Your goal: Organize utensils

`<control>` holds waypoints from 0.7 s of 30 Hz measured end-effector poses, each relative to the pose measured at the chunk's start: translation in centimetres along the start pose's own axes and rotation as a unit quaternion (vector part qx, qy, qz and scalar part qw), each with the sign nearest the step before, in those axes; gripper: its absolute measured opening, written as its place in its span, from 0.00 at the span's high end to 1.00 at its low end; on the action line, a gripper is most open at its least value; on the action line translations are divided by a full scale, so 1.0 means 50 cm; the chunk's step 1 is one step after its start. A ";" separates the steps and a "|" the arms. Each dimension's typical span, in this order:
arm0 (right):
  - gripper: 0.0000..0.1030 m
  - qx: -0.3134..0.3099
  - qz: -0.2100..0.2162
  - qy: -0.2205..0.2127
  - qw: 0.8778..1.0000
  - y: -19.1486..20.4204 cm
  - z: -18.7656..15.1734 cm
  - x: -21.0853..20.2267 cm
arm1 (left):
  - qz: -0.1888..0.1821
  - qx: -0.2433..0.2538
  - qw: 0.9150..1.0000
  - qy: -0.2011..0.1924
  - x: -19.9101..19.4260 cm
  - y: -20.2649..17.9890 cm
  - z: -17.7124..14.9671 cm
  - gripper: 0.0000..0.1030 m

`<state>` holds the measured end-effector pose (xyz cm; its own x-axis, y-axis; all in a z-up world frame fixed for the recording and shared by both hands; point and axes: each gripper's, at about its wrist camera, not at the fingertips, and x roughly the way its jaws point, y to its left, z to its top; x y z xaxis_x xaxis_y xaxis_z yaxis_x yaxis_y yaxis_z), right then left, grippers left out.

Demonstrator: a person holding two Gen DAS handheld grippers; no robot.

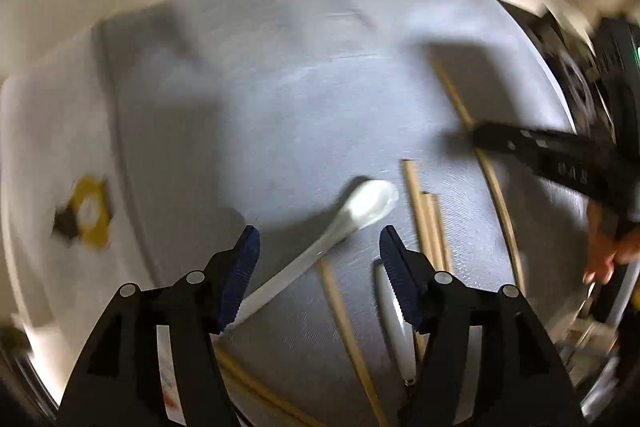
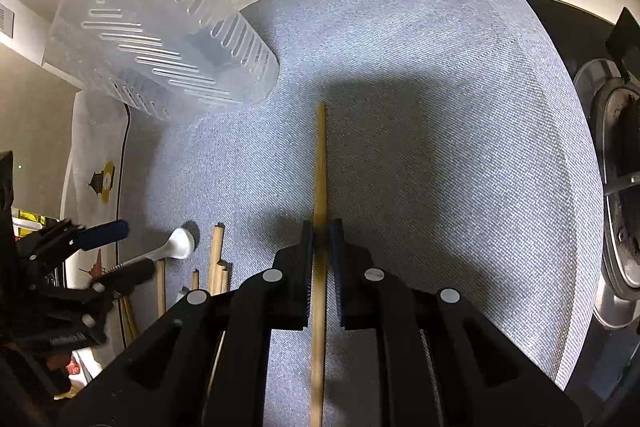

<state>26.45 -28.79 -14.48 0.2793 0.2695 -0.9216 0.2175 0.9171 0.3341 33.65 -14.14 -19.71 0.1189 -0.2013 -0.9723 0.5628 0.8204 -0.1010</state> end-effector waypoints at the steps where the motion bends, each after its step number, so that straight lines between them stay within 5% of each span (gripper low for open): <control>1: 0.89 0.001 0.000 0.000 1.000 -0.001 0.000 -0.001 | 0.008 0.019 1.000 0.003 0.011 -0.012 0.009 0.40; 3: 0.89 0.003 0.000 0.000 1.000 -0.007 -0.002 -0.005 | 0.006 0.050 0.998 0.029 0.044 -0.029 0.022 0.42; 6: 0.89 0.001 -0.002 0.000 1.000 -0.011 -0.003 -0.010 | 0.023 0.083 0.996 0.015 0.050 -0.050 0.036 0.51; 7: 0.89 0.000 -0.001 0.001 1.000 -0.013 -0.003 -0.011 | 0.026 0.087 0.996 0.010 0.050 -0.056 0.044 0.72; 8: 0.89 -0.001 -0.002 0.001 1.000 -0.013 -0.004 -0.012 | 0.025 0.084 0.996 0.006 0.047 -0.060 0.054 0.76; 12: 0.93 -0.014 -0.002 -0.014 1.000 0.001 -0.007 -0.023 | 0.002 0.047 0.999 -0.010 0.026 -0.034 0.061 0.80; 21: 1.00 -0.046 0.024 -0.065 0.997 0.050 -0.013 -0.082 | -0.031 0.001 0.991 -0.130 -0.148 0.000 -0.008 0.80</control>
<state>25.25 -27.41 -10.02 0.4078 0.2791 -0.8694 0.1155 0.9287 0.3524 32.44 -12.45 -12.61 0.2908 -0.3835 -0.8766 0.5767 0.8013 -0.1592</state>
